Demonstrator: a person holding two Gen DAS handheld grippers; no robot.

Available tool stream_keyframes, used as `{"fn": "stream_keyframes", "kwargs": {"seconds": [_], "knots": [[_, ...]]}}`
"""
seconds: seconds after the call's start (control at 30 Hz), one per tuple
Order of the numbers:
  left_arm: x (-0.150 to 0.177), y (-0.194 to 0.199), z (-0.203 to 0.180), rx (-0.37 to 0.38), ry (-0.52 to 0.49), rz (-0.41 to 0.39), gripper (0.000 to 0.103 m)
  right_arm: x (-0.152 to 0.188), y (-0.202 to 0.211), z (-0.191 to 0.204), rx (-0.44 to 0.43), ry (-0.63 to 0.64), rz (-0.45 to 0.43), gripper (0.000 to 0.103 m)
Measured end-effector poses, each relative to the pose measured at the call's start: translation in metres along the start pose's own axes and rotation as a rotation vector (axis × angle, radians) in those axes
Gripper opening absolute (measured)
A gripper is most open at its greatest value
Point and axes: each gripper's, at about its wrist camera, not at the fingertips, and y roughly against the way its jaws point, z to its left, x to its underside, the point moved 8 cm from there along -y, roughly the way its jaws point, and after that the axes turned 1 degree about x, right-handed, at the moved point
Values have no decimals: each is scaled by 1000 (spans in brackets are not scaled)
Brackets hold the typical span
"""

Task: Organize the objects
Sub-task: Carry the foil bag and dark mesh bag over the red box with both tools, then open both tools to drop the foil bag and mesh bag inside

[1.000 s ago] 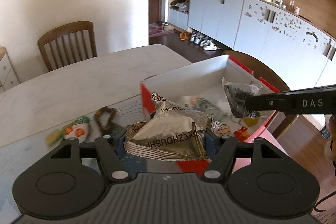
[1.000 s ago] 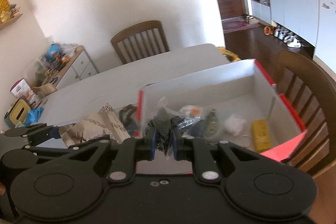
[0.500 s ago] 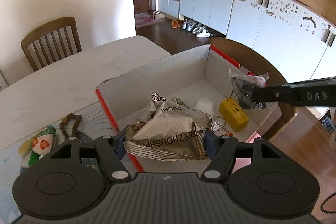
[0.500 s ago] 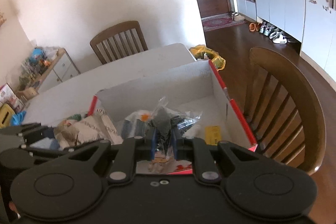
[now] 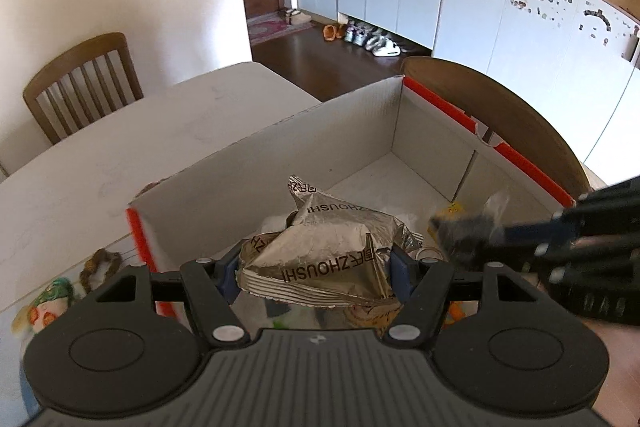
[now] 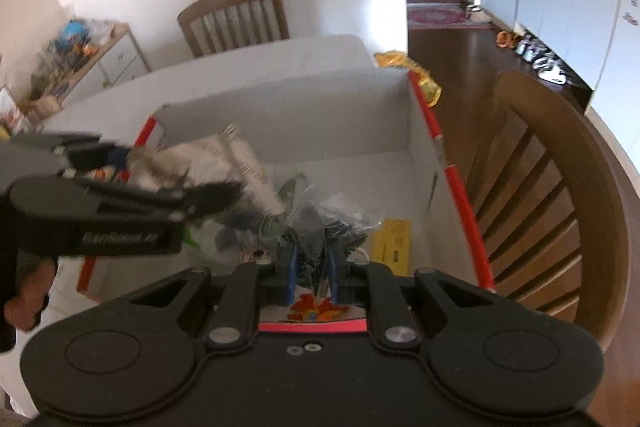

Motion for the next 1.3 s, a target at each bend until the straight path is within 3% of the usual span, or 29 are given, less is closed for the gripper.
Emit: {"fn": "stream_keyframes", "kwargs": {"seconds": [0.3,0.83,1.3], "knots": [[2,-28,-9,1,-35,54,69,6,-30,9,-12,72,88,14],[17,-59,-4,33,11,213,70,6,-37,-7,-53,83,103,18],[15,-44,-2,44,31,174,71,-3,-8,-13,-84,30,45,30]]}}
